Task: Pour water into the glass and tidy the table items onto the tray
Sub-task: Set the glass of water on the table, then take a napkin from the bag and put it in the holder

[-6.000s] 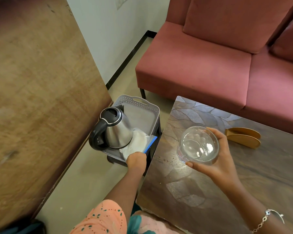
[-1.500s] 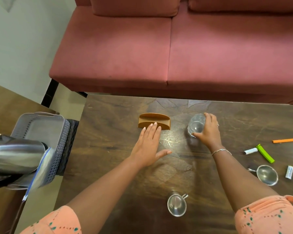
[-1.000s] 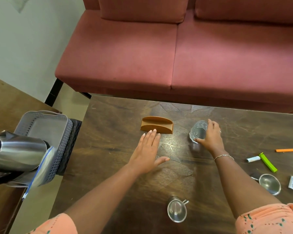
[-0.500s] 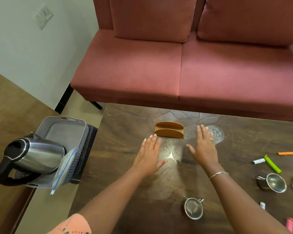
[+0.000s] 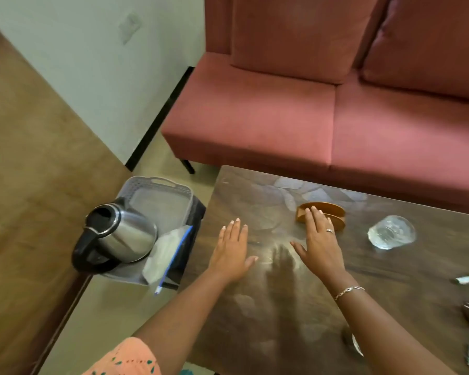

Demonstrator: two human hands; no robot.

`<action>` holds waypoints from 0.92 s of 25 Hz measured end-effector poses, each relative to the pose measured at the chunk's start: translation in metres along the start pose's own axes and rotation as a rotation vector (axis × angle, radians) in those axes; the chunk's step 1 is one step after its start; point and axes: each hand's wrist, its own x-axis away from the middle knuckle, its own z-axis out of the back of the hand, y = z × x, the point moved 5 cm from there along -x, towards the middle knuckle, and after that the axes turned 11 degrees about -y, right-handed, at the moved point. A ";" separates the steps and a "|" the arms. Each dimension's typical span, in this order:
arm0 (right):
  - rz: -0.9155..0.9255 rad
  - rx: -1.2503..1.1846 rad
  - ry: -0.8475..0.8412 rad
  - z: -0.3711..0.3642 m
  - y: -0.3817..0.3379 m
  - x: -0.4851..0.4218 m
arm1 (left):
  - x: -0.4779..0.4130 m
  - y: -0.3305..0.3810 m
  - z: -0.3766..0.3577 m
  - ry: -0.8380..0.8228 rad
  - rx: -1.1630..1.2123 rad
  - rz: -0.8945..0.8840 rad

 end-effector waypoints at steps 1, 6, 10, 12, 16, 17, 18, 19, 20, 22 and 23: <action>0.014 -0.003 -0.001 0.000 -0.016 -0.004 | 0.003 -0.015 0.001 0.007 0.016 0.020; 0.077 -0.010 -0.043 -0.007 -0.083 -0.022 | 0.017 -0.082 -0.003 0.018 0.083 0.119; 0.129 -0.033 -0.081 -0.013 -0.126 -0.030 | 0.029 -0.125 -0.015 -0.022 0.085 0.191; 0.149 -0.039 -0.091 -0.014 -0.139 -0.031 | 0.034 -0.138 -0.022 -0.055 0.084 0.214; 0.188 -0.055 -0.100 -0.011 -0.159 -0.030 | 0.046 -0.158 -0.025 -0.013 0.056 0.262; 0.198 -0.065 -0.105 -0.010 -0.163 -0.028 | 0.048 -0.163 -0.022 0.015 0.045 0.286; 0.207 -0.076 -0.113 -0.009 -0.167 -0.026 | 0.051 -0.168 -0.019 0.027 0.046 0.323; 0.217 -0.090 -0.124 -0.009 -0.169 -0.025 | 0.053 -0.172 -0.016 0.031 0.060 0.364; 0.222 -0.103 -0.136 -0.008 -0.172 -0.023 | 0.056 -0.176 -0.013 0.027 0.073 0.400; 0.234 -0.117 -0.151 -0.005 -0.175 -0.018 | 0.061 -0.179 -0.005 0.030 0.077 0.445; 0.247 -0.117 -0.155 -0.003 -0.176 -0.015 | 0.064 -0.179 0.001 0.047 0.078 0.455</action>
